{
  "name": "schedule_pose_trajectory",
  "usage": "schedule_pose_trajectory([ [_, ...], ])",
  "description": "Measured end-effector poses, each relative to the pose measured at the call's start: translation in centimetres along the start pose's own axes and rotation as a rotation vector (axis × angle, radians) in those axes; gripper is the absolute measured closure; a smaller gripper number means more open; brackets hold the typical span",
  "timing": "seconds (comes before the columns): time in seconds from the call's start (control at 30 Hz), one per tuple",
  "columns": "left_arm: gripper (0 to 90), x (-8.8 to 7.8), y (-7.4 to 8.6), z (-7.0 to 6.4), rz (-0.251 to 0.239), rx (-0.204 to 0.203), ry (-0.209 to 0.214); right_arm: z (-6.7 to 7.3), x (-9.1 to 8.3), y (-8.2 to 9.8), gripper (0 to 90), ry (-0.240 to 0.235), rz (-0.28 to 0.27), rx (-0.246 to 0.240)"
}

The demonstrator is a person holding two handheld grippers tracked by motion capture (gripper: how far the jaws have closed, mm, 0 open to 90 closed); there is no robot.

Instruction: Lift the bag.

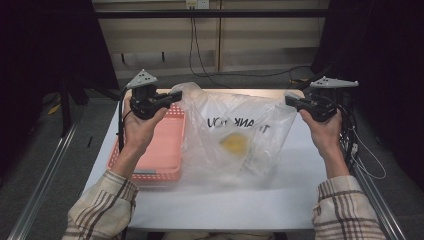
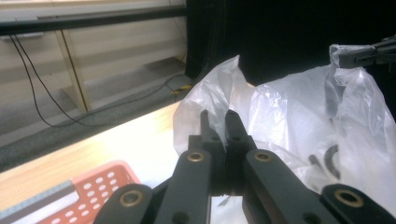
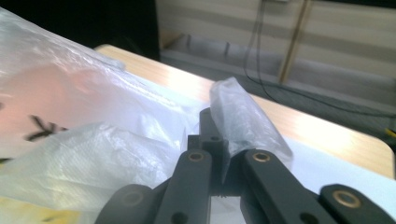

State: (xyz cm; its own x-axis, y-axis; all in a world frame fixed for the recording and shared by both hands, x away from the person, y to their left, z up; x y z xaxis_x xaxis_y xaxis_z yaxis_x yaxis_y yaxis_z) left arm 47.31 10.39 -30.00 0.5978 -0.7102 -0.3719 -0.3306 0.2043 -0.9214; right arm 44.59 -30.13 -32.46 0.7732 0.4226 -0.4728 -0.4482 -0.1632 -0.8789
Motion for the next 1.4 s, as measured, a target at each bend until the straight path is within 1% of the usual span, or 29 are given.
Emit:
schedule_pose_trajectory([
  [0.07,90.0,0.5,0.5,0.3,0.011,-0.015,-0.002,-0.5,0.6,0.7,90.0,0.017,0.023,0.002],
  [0.13,90.0,1.1,1.1,0.5,0.022,-0.027,-0.011,-0.7,1.1,1.3,90.0,0.005,0.024,0.025],
  [0.17,90.0,1.4,1.4,0.6,0.027,-0.026,-0.012,-0.8,1.3,1.5,88.8,-0.011,0.025,0.037],
  [0.2,90.0,1.7,1.7,0.6,0.034,-0.027,-0.015,-0.7,1.4,1.8,83.3,-0.041,0.022,0.051],
  [0.23,90.0,1.9,2.0,0.6,0.047,-0.022,-0.017,-0.5,1.5,2.0,75.9,-0.060,0.021,0.062],
  [0.27,90.0,2.1,2.3,0.7,0.048,-0.026,-0.014,-0.3,1.4,2.1,71.5,-0.060,0.025,0.063],
  [0.3,90.0,2.3,2.5,0.7,0.048,-0.041,-0.012,-0.2,1.3,2.2,71.7,-0.062,0.025,0.058],
  [0.33,90.0,2.4,2.6,0.8,0.052,-0.041,-0.012,0.1,1.1,2.3,70.5,-0.073,0.020,0.059],
  [0.4,90.0,2.6,2.8,1.0,0.051,-0.057,-0.015,0.5,0.5,2.4,61.3,-0.098,-0.003,0.065],
  [0.47,90.0,2.7,2.9,1.1,0.052,-0.064,-0.026,1.0,-0.2,2.5,57.6,-0.129,-0.016,0.075],
  [0.5,90.0,2.6,2.9,1.3,0.055,-0.060,-0.033,1.2,-0.6,2.6,55.6,-0.138,-0.021,0.073],
  [0.53,90.0,2.7,2.9,1.3,0.054,-0.069,-0.043,1.3,-1.0,2.7,52.9,-0.141,-0.026,0.070],
  [0.6,90.0,2.8,2.9,1.6,0.050,-0.085,-0.047,1.5,-1.8,3.0,49.9,-0.152,-0.033,0.081],
  [0.77,90.0,3.1,3.1,1.6,0.058,-0.090,-0.044,1.9,-3.2,3.9,44.0,-0.146,-0.028,0.066],
  [0.8,90.0,3.1,3.1,1.5,0.055,-0.093,-0.050,2.0,-3.5,4.1,43.6,-0.144,-0.034,0.064],
  [0.83,90.0,3.1,3.0,1.6,0.054,-0.100,-0.051,1.9,-3.8,4.2,41.3,-0.137,-0.038,0.066],
  [0.87,90.0,3.1,3.0,1.6,0.059,-0.100,-0.046,1.8,-4.2,4.3,38.6,-0.131,-0.051,0.074],
  [0.93,90.0,3.1,3.1,1.4,0.065,-0.090,-0.018,1.6,-4.8,4.5,37.6,-0.125,-0.065,0.071],
  [0.97,87.4,3.0,3.2,1.3,0.067,-0.082,0.003,1.6,-4.9,4.6,35.9,-0.114,-0.064,0.070],
  [1.0,80.0,2.9,3.1,1.2,0.054,-0.080,0.008,1.6,-5.0,4.8,34.0,-0.094,-0.058,0.059],
  [1.03,70.3,2.7,3.1,1.1,0.043,-0.077,0.002,1.7,-5.0,5.0,33.3,-0.083,-0.050,0.052],
  [1.07,60.8,2.4,3.0,1.0,0.032,-0.078,0.006,1.9,-5.0,5.1,32.9,-0.084,-0.047,0.051],
  [1.13,51.8,1.7,2.8,0.8,0.010,-0.067,0.009,2.3,-5.0,5.3,30.8,-0.085,-0.049,0.046],
  [1.2,35.7,1.0,2.7,0.6,0.003,-0.057,-0.004,2.9,-4.9,5.4,28.6,-0.073,-0.040,0.034],
  [1.23,26.8,0.5,2.6,0.4,-0.002,-0.055,-0.002,3.1,-4.9,5.5,28.1,-0.070,-0.039,0.028],
  [1.27,21.9,0.2,2.6,0.4,-0.004,-0.053,0.004,3.4,-4.9,5.5,27.7,-0.068,-0.038,0.026],
  [1.4,10.3,-1.7,2.7,0.2,-0.026,-0.043,-0.004,3.8,-5.2,5.7,24.4,-0.054,-0.042,0.029],
])
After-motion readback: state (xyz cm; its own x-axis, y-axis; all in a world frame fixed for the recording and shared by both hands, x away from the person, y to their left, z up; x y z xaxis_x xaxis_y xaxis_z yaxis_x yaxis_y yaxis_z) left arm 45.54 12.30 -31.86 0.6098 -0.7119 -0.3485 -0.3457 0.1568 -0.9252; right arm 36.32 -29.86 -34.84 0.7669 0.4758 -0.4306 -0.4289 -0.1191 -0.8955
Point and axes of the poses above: each handheld gripper's, and its own axes: x roughly forward along the jaws, y roughly out of its underside, z roughly to its left, the point moved 4 cm from there along x, roughly forward along the jaws
